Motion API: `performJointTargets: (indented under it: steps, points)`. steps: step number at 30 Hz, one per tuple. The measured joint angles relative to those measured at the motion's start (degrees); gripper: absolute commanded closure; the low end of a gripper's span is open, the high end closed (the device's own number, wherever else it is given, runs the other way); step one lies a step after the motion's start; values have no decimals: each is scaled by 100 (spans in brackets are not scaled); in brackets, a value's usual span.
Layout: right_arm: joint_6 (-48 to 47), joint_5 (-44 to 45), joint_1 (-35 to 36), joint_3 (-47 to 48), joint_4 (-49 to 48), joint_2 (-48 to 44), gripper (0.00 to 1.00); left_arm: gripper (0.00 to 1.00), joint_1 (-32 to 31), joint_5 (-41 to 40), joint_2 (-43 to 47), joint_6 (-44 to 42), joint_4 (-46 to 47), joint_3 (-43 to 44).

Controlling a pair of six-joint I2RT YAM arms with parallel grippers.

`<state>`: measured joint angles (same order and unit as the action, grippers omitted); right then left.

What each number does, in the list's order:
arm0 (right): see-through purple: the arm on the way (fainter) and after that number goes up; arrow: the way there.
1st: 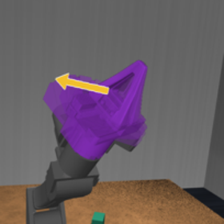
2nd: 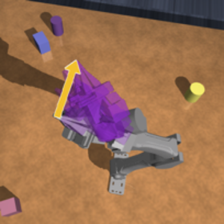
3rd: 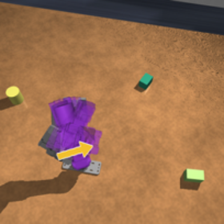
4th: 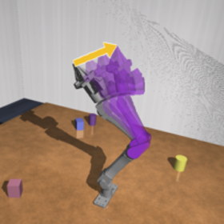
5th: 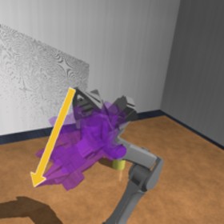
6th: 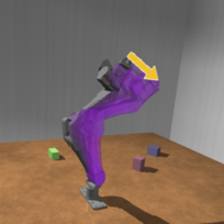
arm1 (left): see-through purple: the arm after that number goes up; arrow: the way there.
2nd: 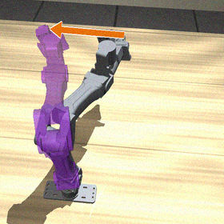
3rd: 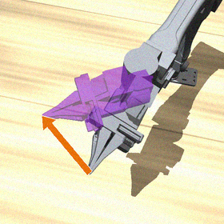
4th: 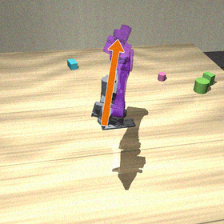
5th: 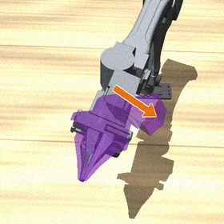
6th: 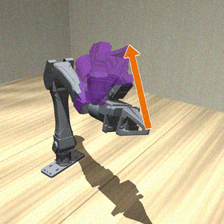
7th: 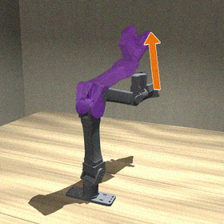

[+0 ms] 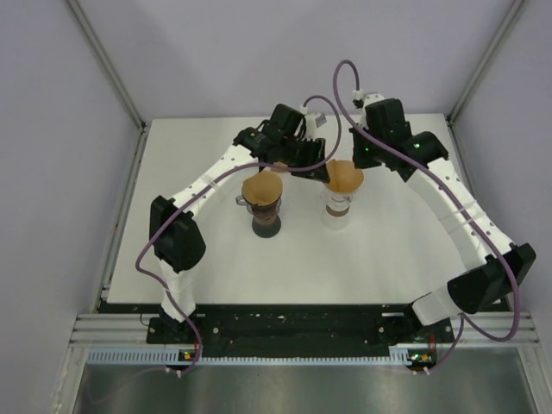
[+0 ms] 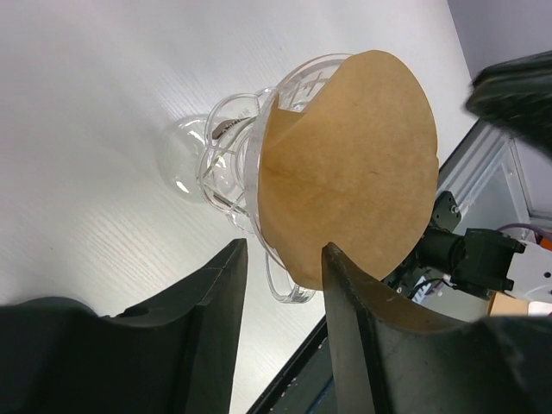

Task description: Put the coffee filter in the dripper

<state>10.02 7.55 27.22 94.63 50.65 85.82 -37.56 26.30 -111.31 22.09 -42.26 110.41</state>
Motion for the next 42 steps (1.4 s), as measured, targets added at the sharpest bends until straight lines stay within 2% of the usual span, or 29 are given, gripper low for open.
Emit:
performJointTargets:
  steps: [8, 9, 11, 16, 18, 21, 24, 27, 32, 39, 42]
  points:
    - [-61, 66, -476, -11, -59, -688, 98, 43, 0, -46, 2, -221, -79, 63]
    - [-87, 81, -527, -24, -105, -785, 85, 42, 0, -52, 2, -264, -127, 114]
    - [-111, 116, -636, -94, -243, -942, 49, 36, 0, -92, 11, -380, -188, 223]
    - [-190, 313, -1276, -745, -737, -1464, 10, 26, 0, -533, 295, -955, -323, 481]
    - [-170, 404, -1565, -1069, -920, -1665, 1, 24, 2, -892, 577, -1182, -369, 481]
    - [-160, 494, -1904, -1615, -1239, -1982, 1, 21, 76, -1453, 1187, -1513, -352, 417]
    - [-144, 562, -2094, -2085, -1510, -2192, 1, 17, 417, -1945, 2065, -1762, -131, 13]
    - [-146, 629, -2232, -2573, -1843, -2304, 1, 15, 1038, -2341, 2973, -1864, 286, -743]
    - [-144, 605, -2457, -3523, -2461, -2433, 1, 14, 2524, -2782, 4181, -1908, 968, -2428]
    - [-144, 452, -2487, -5031, -3445, -2977, 1, 14, 4371, -2575, 4712, -1810, 1674, -4566]
    - [-142, 393, -2487, -5617, -3991, -3147, 1, 14, 4736, -2490, 4791, -1773, 2002, -5311]
